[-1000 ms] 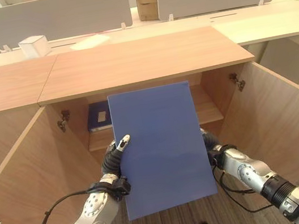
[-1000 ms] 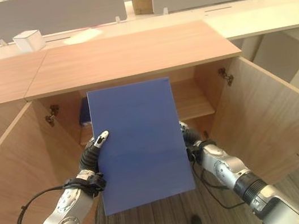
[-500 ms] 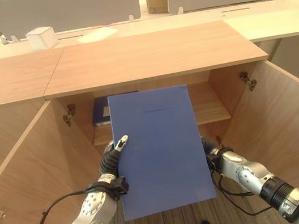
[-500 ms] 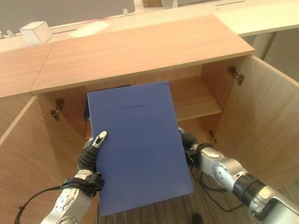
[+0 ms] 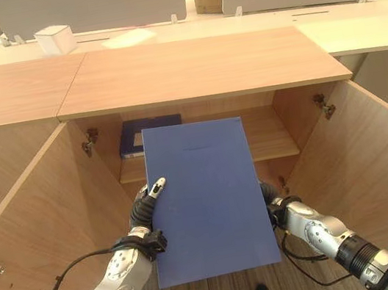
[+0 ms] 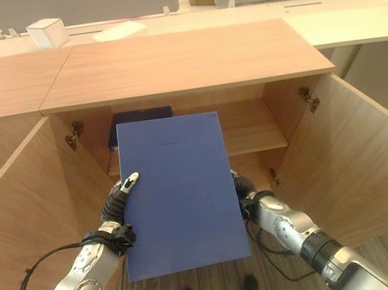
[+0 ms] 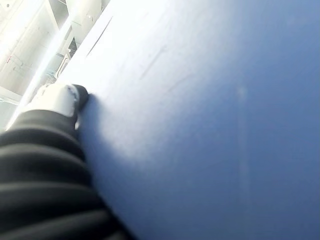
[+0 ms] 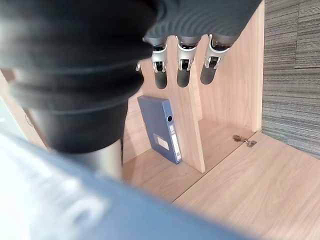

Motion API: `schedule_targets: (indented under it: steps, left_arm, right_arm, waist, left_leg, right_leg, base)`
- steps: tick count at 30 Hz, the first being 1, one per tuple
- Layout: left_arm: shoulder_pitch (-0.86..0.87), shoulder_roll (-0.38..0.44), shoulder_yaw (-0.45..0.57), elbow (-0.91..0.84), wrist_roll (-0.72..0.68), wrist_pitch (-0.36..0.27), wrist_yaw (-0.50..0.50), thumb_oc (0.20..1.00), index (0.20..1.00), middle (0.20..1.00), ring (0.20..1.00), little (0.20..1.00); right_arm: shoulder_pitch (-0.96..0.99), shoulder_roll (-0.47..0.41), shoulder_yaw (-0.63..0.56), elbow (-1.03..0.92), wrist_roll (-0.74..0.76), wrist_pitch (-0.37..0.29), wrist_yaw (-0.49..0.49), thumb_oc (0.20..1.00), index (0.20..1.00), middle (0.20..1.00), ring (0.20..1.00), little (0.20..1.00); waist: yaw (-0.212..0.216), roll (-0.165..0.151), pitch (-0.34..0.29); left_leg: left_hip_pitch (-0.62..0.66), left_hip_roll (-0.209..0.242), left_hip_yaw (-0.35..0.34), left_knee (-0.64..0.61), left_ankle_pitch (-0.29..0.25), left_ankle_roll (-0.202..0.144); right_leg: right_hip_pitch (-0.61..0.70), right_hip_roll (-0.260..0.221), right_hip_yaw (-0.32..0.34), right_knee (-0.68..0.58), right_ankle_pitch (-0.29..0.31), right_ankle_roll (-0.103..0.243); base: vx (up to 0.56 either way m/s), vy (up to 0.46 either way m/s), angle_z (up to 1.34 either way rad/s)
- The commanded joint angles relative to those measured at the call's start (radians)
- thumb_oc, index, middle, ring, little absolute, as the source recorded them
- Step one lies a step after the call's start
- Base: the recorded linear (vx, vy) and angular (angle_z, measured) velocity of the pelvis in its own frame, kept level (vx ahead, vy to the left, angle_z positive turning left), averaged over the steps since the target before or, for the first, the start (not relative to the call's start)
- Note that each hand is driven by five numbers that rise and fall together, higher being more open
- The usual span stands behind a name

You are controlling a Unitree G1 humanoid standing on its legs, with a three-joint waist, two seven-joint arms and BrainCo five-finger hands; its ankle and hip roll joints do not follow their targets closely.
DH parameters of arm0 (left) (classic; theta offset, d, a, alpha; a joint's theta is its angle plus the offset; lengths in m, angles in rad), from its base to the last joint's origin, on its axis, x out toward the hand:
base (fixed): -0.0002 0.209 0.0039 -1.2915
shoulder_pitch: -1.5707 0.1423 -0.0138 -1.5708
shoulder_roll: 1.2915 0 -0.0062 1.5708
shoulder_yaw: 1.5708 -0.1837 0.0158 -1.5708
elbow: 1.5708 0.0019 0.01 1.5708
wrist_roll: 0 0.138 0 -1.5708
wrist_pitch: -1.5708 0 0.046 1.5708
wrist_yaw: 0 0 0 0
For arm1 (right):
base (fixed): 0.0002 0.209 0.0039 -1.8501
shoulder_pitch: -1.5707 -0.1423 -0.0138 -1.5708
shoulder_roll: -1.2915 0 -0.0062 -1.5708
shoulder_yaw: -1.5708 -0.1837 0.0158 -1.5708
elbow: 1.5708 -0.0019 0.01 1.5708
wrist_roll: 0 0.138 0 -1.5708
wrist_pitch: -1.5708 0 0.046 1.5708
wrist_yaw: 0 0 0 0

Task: Put the empty folder in the office cabinet

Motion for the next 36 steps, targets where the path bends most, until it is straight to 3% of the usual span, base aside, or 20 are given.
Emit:
schedule_targets:
  steps: [1,2,3,4,5,6,34,35,36]
  left_arm:
    - [-0.154,-0.11,-0.114,-0.088,-0.066,-0.046,-0.047,0.2,0.2,0.2,0.2,0.2]
    - [-0.154,-0.112,-0.114,-0.086,-0.064,-0.044,-0.047,0.2,0.2,0.2,0.2,0.2]
    - [-0.154,-0.116,-0.112,-0.083,-0.065,-0.043,-0.048,0.2,0.2,0.2,0.2,0.2]
    - [-0.154,-0.116,-0.112,-0.083,-0.065,-0.043,-0.048,0.2,0.2,0.2,0.2,0.2]
    - [-0.153,-0.121,-0.108,-0.078,-0.063,-0.044,-0.049,0.2,0.2,0.2,0.2,0.2]
    - [-0.153,-0.121,-0.108,-0.078,-0.063,-0.044,-0.049,0.2,0.2,0.2,0.2,0.2]
    - [-0.124,-0.137,-0.071,-0.081,-0.044,-0.039,-0.041,0.2,0.2,0.2,0.2,0.2]
    - [-0.124,-0.137,-0.07,-0.081,-0.044,-0.039,-0.041,0.2,0.2,0.2,0.2,0.2]
    - [-0.124,-0.136,-0.068,-0.082,-0.043,-0.039,-0.039,0.2,0.2,0.2,0.2,0.2]
  right_arm:
    - [-0.054,0.228,0.122,-0.092,0.04,-0.026,0.053,1.0,1.0,1.0,1.0,1.0]
    - [-0.056,0.229,0.122,-0.092,0.041,-0.026,0.054,1.0,1.0,1.0,1.0,1.0]
    - [-0.057,0.232,0.121,-0.092,0.043,-0.027,0.058,0.9,0.9,0.9,0.9,0.9]
    - [-0.057,0.232,0.121,-0.092,0.043,-0.027,0.058,0.9,0.9,0.9,0.9,0.9]
    - [-0.058,0.235,0.12,-0.093,0.045,-0.03,0.062,0.213,0.213,0.213,0.213,0.213]
    - [-0.058,0.235,0.12,-0.093,0.045,-0.03,0.062,0.2,0.2,0.2,0.2,0.2]
    - [-0.006,0.219,0.041,-0.112,0.029,-0.03,0.021,0.2,0.2,0.2,0.2,0.2]
    - [-0.006,0.218,0.038,-0.111,0.03,-0.031,0.021,1.0,1.0,1.0,1.0,1.0]
    - [-0.007,0.217,0.037,-0.111,0.029,-0.031,0.017,1.0,1.0,1.0,1.0,1.0]
  waist:
    - [0.029,-0.044,0.003]
    - [0.031,-0.046,0.0]
    - [0.033,-0.05,-0.003]
    - [0.033,-0.05,-0.003]
    - [0.033,-0.053,-0.007]
    - [0.033,-0.053,-0.007]
    - [0.006,-0.045,-0.033]
    - [0.006,-0.045,-0.033]
    - [0.006,-0.044,-0.033]
  left_leg:
    - [0.003,-0.043,0.025,0.002,-0.127,0.042]
    - [0.005,-0.042,0.026,0.002,-0.128,0.042]
    - [0.008,-0.041,0.027,0.002,-0.129,0.042]
    - [0.008,-0.041,0.027,0.002,-0.129,0.042]
    - [0.011,-0.04,0.028,0.002,-0.131,0.042]
    - [0.011,-0.04,0.028,0.002,-0.131,0.042]
    - [0.029,-0.036,0.035,0.002,-0.138,0.042]
    - [0.028,-0.036,0.035,0.002,-0.137,0.042]
    - [0.028,-0.036,0.036,0.002,-0.137,0.042]
  right_leg:
    - [-0.042,-0.107,0.048,0.113,-0.091,0.094]
    - [-0.041,-0.107,0.048,0.113,-0.091,0.094]
    - [-0.038,-0.106,0.048,0.112,-0.091,0.094]
    - [-0.038,-0.106,0.048,0.112,-0.091,0.094]
    - [-0.035,-0.106,0.048,0.11,-0.09,0.094]
    - [-0.035,-0.106,0.048,0.11,-0.09,0.094]
    - [-0.015,-0.103,0.058,0.094,-0.09,0.09]
    - [-0.015,-0.102,0.058,0.094,-0.09,0.09]
    - [-0.016,-0.103,0.058,0.095,-0.09,0.09]
  base:
    - [0.0,0.0,0.0]
    - [0.0,0.0,0.0]
    - [0.0,0.0,0.0]
    - [0.0,0.0,0.0]
    - [0.0,0.0,0.0]
    - [0.0,0.0,0.0]
    - [0.0,0.0,0.0]
    - [0.0,0.0,0.0]
    - [0.0,0.0,0.0]
